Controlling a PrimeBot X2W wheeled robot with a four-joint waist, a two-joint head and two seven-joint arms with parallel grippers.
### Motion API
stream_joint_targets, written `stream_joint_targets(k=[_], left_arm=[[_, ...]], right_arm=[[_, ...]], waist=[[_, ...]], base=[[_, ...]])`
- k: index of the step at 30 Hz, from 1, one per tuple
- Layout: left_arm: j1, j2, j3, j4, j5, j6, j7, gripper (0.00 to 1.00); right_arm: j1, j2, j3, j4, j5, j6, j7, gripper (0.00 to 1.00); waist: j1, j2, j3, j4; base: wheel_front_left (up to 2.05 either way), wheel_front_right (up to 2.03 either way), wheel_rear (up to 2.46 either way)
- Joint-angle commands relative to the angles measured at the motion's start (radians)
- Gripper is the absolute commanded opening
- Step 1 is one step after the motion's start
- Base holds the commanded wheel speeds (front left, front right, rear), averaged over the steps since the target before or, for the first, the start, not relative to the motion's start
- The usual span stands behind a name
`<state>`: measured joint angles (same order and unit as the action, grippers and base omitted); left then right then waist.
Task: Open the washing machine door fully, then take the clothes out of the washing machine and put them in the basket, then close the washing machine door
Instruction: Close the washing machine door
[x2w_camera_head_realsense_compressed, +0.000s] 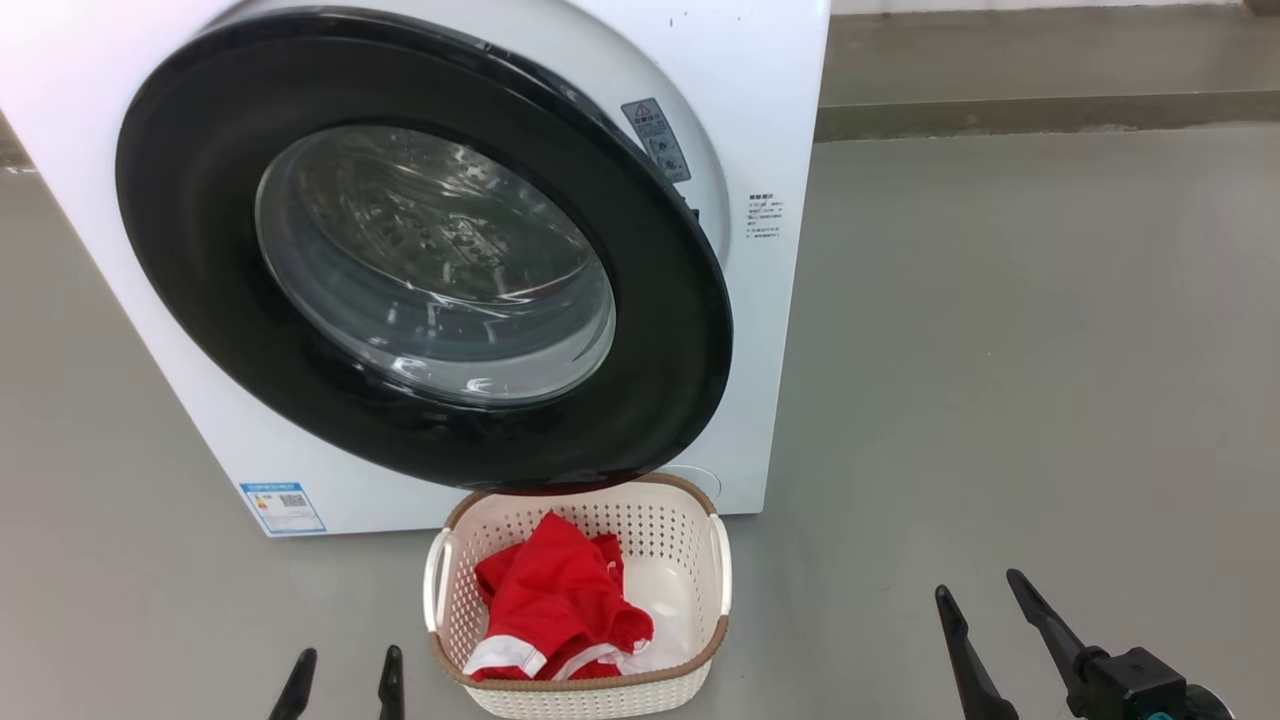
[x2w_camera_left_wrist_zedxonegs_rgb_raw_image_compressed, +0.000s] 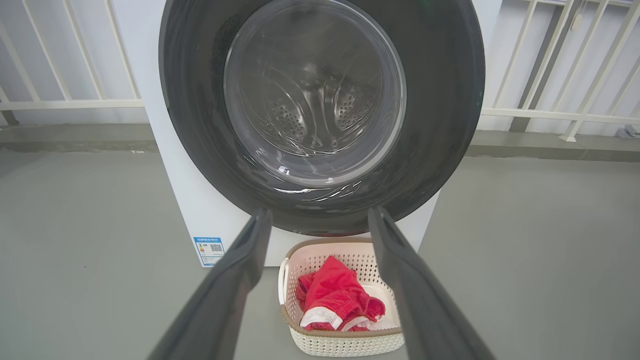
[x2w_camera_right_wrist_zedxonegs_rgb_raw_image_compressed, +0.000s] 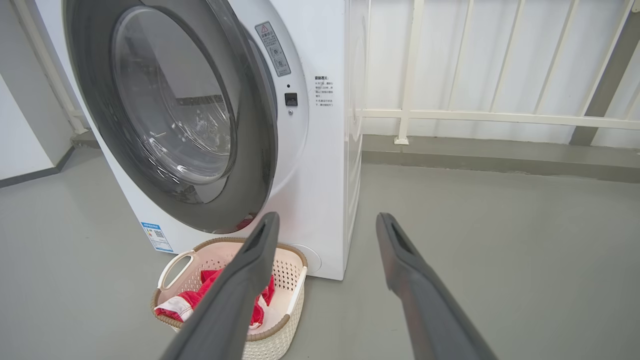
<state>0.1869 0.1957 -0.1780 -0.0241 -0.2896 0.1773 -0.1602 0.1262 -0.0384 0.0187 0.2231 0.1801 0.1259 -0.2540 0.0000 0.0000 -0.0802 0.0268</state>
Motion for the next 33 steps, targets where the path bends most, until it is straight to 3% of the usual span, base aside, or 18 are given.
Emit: stream_joint_targets(k=[1, 26, 27, 28, 29, 33], left_arm=[[-0.025, 0.005, 0.031, -0.019, 0.005, 0.012, -0.009, 1.00], [-0.029, 0.003, 0.015, -0.033, -0.001, 0.034, -0.009, 1.00], [-0.028, 0.004, 0.014, -0.034, -0.001, 0.035, -0.009, 1.00], [-0.028, 0.004, 0.014, -0.035, -0.001, 0.036, -0.009, 1.00], [-0.029, 0.005, 0.013, -0.036, -0.001, 0.037, -0.008, 1.00], [-0.030, 0.006, 0.009, -0.041, 0.000, 0.039, -0.008, 1.00]], right_arm=[[-0.013, -0.012, 0.021, -0.029, -0.002, 0.005, -0.002, 1.00], [-0.022, -0.012, 0.026, -0.032, 0.007, 0.005, -0.001, 1.00], [-0.022, -0.012, 0.026, -0.031, 0.007, 0.005, -0.001, 0.94], [-0.022, -0.012, 0.025, -0.032, 0.011, 0.005, -0.001, 0.33], [-0.022, -0.012, 0.026, -0.033, 0.015, 0.005, -0.001, 0.00], [-0.023, -0.012, 0.034, -0.033, 0.019, 0.005, 0.000, 0.00]], waist=[[0.0000, 0.0000, 0.000, -0.001], [0.0000, 0.0000, 0.016, -0.009], [0.0000, 0.0000, 0.017, -0.009], [0.0000, 0.0000, 0.017, -0.008], [0.0000, 0.0000, 0.018, -0.008], [0.0000, 0.0000, 0.022, -0.004]], base=[[0.00, 0.00, 0.00], [0.00, 0.00, 0.00], [0.00, 0.00, 0.00], [0.00, 0.00, 0.00], [0.00, 0.00, 0.00], [0.00, 0.00, 0.00]])
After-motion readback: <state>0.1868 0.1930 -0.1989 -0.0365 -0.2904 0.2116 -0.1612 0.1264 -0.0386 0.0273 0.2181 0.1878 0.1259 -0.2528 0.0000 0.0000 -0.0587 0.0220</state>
